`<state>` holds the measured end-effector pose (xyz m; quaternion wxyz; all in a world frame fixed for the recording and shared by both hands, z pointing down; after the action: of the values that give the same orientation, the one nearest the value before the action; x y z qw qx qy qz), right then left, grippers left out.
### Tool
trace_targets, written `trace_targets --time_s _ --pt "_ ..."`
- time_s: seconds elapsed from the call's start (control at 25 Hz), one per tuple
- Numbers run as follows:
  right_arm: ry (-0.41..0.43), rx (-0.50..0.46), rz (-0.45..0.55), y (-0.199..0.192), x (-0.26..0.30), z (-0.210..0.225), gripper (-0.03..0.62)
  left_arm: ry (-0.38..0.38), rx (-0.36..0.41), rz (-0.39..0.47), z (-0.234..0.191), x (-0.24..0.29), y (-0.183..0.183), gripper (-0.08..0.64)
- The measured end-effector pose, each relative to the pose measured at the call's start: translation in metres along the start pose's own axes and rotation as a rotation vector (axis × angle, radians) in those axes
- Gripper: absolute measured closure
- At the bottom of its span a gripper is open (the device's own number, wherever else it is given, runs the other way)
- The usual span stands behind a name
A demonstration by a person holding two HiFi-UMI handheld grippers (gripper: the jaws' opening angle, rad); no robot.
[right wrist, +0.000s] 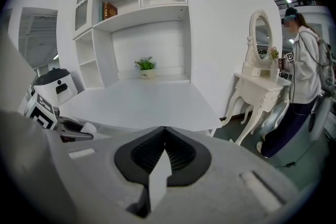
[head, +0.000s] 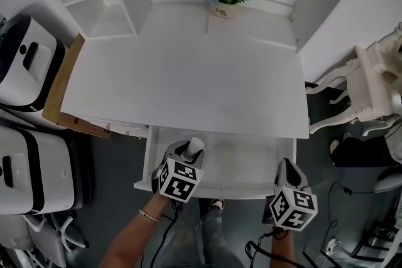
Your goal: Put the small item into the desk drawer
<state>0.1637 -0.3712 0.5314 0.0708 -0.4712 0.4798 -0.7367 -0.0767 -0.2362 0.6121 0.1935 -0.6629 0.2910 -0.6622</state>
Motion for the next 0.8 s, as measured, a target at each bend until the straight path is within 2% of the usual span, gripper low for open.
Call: trace_targets --time_s 0.44,0.8 --pt "-0.008 0.005 -0.022 -0.017 0.008 0.008 0.588 0.017 0.05 -0.124 -0.009 0.048 -0.012 0.394" --pt "-0.011 0.04 -0.009 -0.021 0.018 0.004 0.588 0.019 0.03 -0.156 -0.014 0.074 -0.017 0.394"
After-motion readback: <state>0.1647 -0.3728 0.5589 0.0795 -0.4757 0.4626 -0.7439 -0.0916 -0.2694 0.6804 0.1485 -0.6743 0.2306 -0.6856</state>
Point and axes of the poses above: the fingertips, and each gripper's own axes: x forward along the fingers, z to its right, y out of its top, the point moved 6 cm from there along -x, backward along the fingers
